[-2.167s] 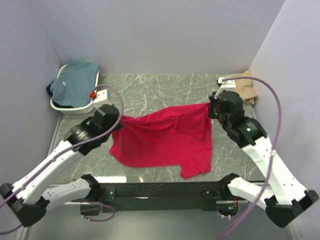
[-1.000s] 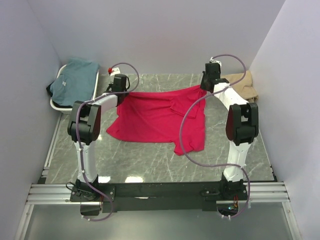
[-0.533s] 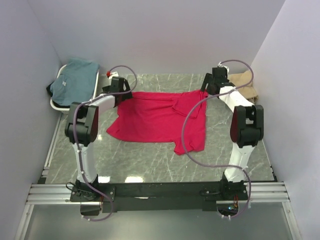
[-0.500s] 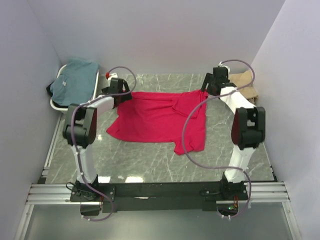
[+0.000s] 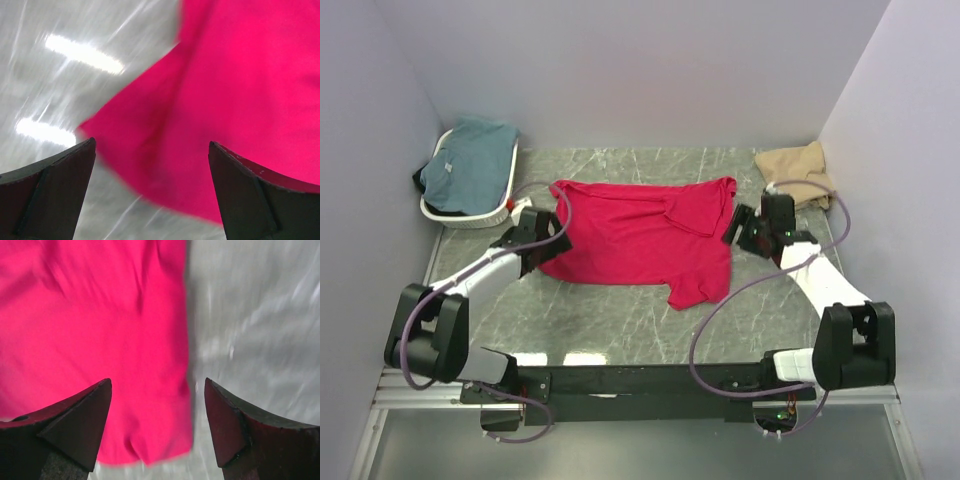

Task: Fold and stack the t-shirts
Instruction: Flatten the tshirt out

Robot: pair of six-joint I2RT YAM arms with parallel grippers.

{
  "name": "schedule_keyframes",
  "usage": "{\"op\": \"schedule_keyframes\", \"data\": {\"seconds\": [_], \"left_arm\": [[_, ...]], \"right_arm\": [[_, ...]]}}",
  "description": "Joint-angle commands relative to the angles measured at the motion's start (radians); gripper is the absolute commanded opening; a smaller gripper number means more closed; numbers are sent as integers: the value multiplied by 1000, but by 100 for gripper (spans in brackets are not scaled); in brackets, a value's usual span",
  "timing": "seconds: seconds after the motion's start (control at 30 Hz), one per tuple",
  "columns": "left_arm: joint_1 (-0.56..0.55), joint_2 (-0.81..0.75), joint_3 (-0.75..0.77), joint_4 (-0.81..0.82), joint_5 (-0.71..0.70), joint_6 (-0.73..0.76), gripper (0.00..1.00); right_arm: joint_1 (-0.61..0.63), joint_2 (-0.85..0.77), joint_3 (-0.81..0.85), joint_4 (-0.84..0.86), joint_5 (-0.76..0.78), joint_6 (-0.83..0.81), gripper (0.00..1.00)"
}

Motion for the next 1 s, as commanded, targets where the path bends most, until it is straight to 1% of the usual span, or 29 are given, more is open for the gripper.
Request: {"op": "schedule_keyframes", "data": {"seconds": [0.0, 0.13, 0.37, 0.57, 0.73, 0.8, 0.9, 0.93, 0.97], "left_arm": [[-1, -95, -77, -41, -18, -61, 100], [-1, -112, -109, -41, -43, -76, 100], [4, -60, -109, -47, -126, -114, 100], [12, 17, -115, -23, -112, -130, 99], [21, 55, -89, -18, -97, -116, 99], [30, 67, -77, -11, -91, -108, 96], [39, 95, -64, 2, -72, -94, 86], [41, 107, -63, 3, -65, -90, 79], [41, 112, -60, 3, -63, -90, 74]], "right_arm": [[-2, -99, -137, 45, -130, 76, 80], [0, -143, -218, 76, -139, 105, 79], [-2, -137, -253, 87, -130, 107, 79], [-9, -108, -290, 130, -133, 134, 73], [-20, -88, -315, 146, -162, 150, 71], [-19, -78, -328, 159, -186, 156, 70], [-20, -62, -348, 185, -229, 166, 64], [-20, -56, -361, 194, -246, 174, 55], [-19, -55, -364, 211, -258, 174, 48]]}}
